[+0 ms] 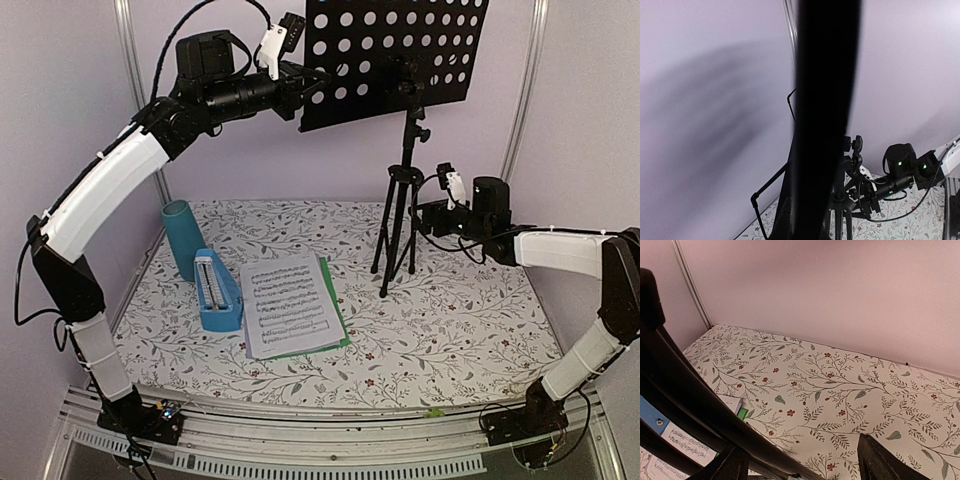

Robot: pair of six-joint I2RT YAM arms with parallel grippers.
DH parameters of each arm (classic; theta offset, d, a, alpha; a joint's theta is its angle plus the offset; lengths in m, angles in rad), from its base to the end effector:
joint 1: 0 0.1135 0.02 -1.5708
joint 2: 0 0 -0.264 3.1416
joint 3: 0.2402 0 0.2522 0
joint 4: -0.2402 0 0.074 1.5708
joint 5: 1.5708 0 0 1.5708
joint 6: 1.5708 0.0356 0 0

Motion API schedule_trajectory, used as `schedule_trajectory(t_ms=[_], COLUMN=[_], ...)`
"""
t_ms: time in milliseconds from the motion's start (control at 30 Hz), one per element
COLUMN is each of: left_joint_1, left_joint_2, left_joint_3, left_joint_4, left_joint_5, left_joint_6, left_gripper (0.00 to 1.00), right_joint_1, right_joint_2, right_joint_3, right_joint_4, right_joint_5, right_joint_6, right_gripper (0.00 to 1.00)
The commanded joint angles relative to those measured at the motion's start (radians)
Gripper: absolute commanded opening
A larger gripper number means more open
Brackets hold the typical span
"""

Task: Set up the instrument practice props
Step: Open the music stand at the center of the board.

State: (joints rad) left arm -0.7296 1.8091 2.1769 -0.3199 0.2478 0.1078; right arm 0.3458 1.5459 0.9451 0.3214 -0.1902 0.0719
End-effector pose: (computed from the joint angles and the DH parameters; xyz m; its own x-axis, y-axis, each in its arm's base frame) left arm 0.2906 -0.2716 0.5193 0.1247 0.0284 -0.9918 0.8202 0.5595 0.1191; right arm 0.3309 0.1264 0.2584 -0.2950 -0.0313 -0.9550 -0.4839 0.8667 0.1211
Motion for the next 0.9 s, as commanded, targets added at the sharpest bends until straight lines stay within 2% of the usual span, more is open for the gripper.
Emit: schedule_trajectory(t_ms=[0,167,500,700,867], left_joint_1=[0.007,0.009,0.006,0.006,0.006], left_joint_2=[0.005,0.007,0.009,0.011,0.013], left_joint_3=[0.029,0.028,0.026,0.031,0.036], left_joint_4=[0.044,0.044,0.052,0.052,0.053], left_joint_5=[0.018,0.028,0.050,0.043,0.044], left_joint_6=[0.031,0.033,0.024,0.021,0.021], left_gripper=[0.00,0.00,0.00,0.00,0.00], right_joint_1=[-0.010,-0.010,0.014,0.076,0.090], right_joint_2=[-0.025,-0.073,-0.204,-0.229,-0.183], right_joint_3=[0.057,0.064,-0.023,-0.086,-0.141], right_joint_4=[-0.081,-0.154,-0.233,-0.212,-0.091], right_joint_5=[-0.041,-0.075,-0.151,-0.209,-0.271], right_joint_6=[0.058,0.084,0.151,0.194,0.255], right_gripper=[0.76,0.76,0.75,0.74,0.74])
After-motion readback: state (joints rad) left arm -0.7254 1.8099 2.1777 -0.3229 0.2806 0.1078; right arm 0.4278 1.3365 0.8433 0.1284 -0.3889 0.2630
